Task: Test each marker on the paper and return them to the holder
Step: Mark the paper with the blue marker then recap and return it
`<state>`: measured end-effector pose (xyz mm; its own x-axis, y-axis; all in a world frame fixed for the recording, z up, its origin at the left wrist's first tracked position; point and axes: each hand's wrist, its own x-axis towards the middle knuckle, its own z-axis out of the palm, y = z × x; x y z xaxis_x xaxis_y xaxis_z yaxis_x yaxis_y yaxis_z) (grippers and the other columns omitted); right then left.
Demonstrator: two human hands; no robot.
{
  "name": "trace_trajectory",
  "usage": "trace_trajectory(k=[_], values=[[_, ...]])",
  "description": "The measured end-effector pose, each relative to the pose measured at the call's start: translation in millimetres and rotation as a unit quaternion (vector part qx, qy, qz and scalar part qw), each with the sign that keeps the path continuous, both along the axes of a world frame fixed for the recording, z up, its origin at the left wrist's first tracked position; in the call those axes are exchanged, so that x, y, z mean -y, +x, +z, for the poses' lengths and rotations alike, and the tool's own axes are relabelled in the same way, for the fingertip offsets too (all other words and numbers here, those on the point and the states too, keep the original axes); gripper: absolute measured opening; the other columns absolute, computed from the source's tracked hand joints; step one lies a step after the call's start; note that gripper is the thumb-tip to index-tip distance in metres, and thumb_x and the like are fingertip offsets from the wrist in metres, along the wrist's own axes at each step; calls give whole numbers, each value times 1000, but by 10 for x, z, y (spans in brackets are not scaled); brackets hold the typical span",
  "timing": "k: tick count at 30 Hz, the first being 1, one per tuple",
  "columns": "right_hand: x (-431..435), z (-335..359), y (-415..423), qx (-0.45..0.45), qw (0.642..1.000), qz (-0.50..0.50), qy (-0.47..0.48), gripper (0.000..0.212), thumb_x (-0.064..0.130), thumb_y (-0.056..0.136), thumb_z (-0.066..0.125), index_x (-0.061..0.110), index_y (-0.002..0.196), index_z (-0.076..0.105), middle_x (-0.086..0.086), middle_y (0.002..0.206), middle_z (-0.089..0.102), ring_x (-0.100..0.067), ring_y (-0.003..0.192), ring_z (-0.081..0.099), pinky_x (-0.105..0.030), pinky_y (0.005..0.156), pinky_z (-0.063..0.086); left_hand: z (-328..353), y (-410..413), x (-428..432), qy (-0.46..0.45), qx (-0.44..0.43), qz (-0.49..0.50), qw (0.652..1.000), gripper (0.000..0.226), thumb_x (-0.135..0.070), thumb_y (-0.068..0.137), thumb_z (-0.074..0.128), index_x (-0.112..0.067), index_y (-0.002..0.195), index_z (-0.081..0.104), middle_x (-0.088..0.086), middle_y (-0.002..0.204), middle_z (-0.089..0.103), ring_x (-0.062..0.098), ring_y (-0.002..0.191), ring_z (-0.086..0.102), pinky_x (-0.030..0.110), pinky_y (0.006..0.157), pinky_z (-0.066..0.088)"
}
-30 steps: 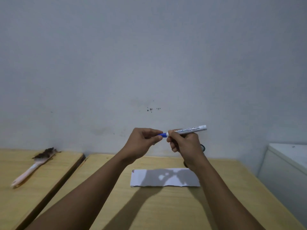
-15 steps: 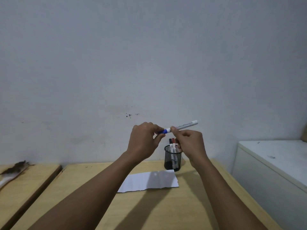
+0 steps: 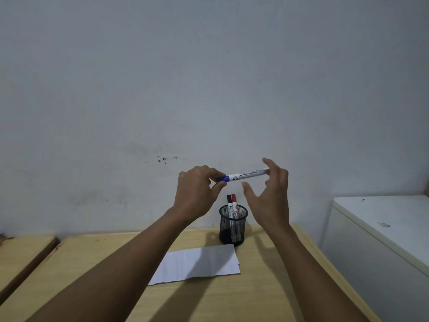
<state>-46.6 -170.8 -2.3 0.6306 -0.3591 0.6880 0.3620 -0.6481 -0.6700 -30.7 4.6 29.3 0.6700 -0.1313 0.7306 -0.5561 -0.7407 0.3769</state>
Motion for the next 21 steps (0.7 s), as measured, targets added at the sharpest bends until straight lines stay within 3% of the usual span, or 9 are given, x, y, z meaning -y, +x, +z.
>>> trace_trajectory(k=[3, 7, 9, 11, 13, 15, 18, 21], values=[[-17, -36, 189, 4, 990, -22, -142, 39, 28, 87, 76, 25, 124, 65, 0, 120, 51, -20, 112, 54, -41, 87, 51, 32, 130, 77, 25, 13, -12, 1000, 17, -35, 85, 73, -29, 102, 75, -10, 90, 73, 6, 71, 57, 47, 82, 50], [24, -74, 439, -21, 993, 58, -99, 16, 24, 93, 70, 15, 106, 72, 0, 104, 63, -20, 95, 61, -40, 79, 55, 34, 299, 190, -6, 10, -39, 999, 26, -44, 85, 70, -34, 109, 69, -17, 92, 70, 3, 75, 60, 48, 86, 50], [71, -91, 552, -47, 994, 74, -65, 18, 21, 95, 67, 10, 109, 71, -1, 97, 65, -18, 86, 61, -38, 79, 54, -56, 388, 195, -1, -26, -37, 999, 37, -53, 83, 68, -36, 115, 64, -17, 98, 70, 3, 82, 63, 46, 88, 49], [113, -131, 647, -89, 991, 83, -53, 27, 17, 97, 64, 12, 124, 64, 2, 89, 62, -18, 81, 60, -38, 77, 52, -228, 472, 182, 64, -95, -19, 993, 48, -61, 79, 67, -35, 119, 61, -16, 109, 68, 7, 97, 63, 45, 92, 44], [143, -203, 733, -136, 984, 97, -61, 49, 15, 99, 61, 21, 145, 47, 4, 88, 61, -20, 82, 63, -40, 77, 54, -445, 547, 166, 143, -174, -5, 974, 66, -69, 73, 66, -33, 128, 56, -11, 126, 62, 13, 114, 56, 48, 97, 38], [173, -293, 811, -159, 978, 113, -67, 64, 14, 99, 61, 32, 153, 32, 1, 98, 62, -21, 86, 64, -41, 79, 57, -635, 606, 158, 206, -239, -3, 949, 85, -74, 67, 67, -31, 137, 47, -5, 141, 52, 19, 128, 46, 51, 103, 32], [218, -439, 946, -171, 975, 122, -78, 68, 12, 98, 61, 39, 152, 29, -2, 108, 63, -21, 88, 65, -39, 79, 57, -812, 699, 160, 251, -293, -10, 923, 97, -77, 64, 67, -32, 144, 36, -2, 147, 45, 23, 132, 40, 54, 106, 28], [237, -563, 1022, -188, 970, 120, -99, 64, 11, 97, 62, 35, 149, 36, 2, 112, 61, -18, 92, 62, -37, 80, 55, -908, 787, 178, 250, -309, -25, 917, 95, -76, 66, 65, -34, 145, 34, -2, 141, 48, 23, 128, 44, 54, 105, 29]])
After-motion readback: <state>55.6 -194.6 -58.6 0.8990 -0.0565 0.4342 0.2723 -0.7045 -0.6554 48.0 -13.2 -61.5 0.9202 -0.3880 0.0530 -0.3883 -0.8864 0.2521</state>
